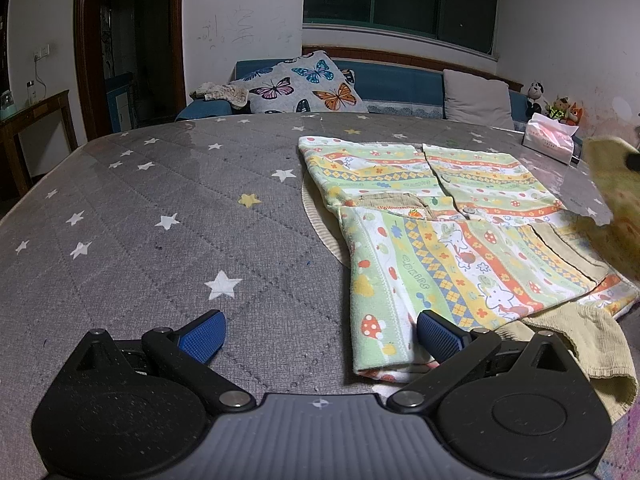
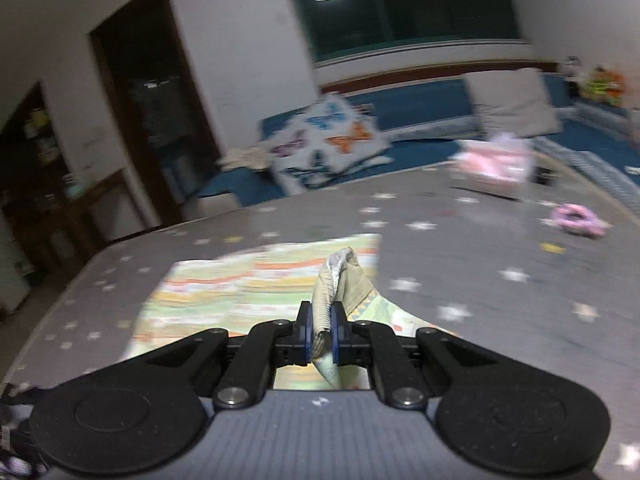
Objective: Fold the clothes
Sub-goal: 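Grasp the sleeve again with the right gripper, fold it across the front, release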
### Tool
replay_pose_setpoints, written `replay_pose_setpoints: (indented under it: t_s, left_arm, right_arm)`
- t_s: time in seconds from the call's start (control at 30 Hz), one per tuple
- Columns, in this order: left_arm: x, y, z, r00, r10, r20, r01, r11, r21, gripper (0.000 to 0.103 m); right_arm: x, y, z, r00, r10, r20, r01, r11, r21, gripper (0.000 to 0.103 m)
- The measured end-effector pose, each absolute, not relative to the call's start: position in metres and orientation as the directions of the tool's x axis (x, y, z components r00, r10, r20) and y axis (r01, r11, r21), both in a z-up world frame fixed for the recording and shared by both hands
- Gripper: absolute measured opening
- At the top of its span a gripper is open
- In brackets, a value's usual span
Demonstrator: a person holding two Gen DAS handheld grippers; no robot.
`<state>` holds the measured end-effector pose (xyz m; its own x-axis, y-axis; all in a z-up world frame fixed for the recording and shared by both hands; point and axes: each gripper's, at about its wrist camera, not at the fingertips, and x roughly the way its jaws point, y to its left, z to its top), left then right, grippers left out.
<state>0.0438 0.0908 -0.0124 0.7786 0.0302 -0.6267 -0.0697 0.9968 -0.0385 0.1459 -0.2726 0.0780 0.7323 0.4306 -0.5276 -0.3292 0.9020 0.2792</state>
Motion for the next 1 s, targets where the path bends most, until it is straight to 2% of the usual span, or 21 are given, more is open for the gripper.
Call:
replay_pose_setpoints:
  t_s: [0.2, 0.47, 0.67, 0.8, 1.0]
  left_arm:
    - [0.044, 0.091, -0.013, 0.779, 0.029, -0.626, -0.07, 0.997, -0.04, 0.103]
    - [0.043, 0.091, -0.012, 0.781, 0.025, -0.624, -0.07, 0.996, -0.048, 0.103]
    - [0.043, 0.09, -0.011, 0.781, 0.025, -0.624, -0.07, 0.996, -0.048, 0.103]
    - [0.043, 0.09, -0.011, 0.779, 0.025, -0.627, -0.07, 0.996, -0.047, 0.103]
    - [0.043, 0.089, -0.005, 0.774, 0.026, -0.632, -0.074, 0.996, -0.051, 0.103]
  right_arm:
    - [0.149, -0.201, 0.083, 0.659, 0.537, -0.527, -0.459, 0.842, 0.284, 0.008]
    - [0.135, -0.137, 0.069, 0.579, 0.6, -0.553, -0.555, 0.786, 0.271, 0.008]
    - [0.122, -0.128, 0.068, 0.548, 0.62, -0.561, -0.602, 0.758, 0.25, 0.018]
    - [0.119, -0.155, 0.075, 0.584, 0.583, -0.565, -0.579, 0.787, 0.214, 0.02]
    - [0.124, -0.214, 0.053, 0.604, 0.436, -0.667, -0.495, 0.861, 0.114, 0.023]
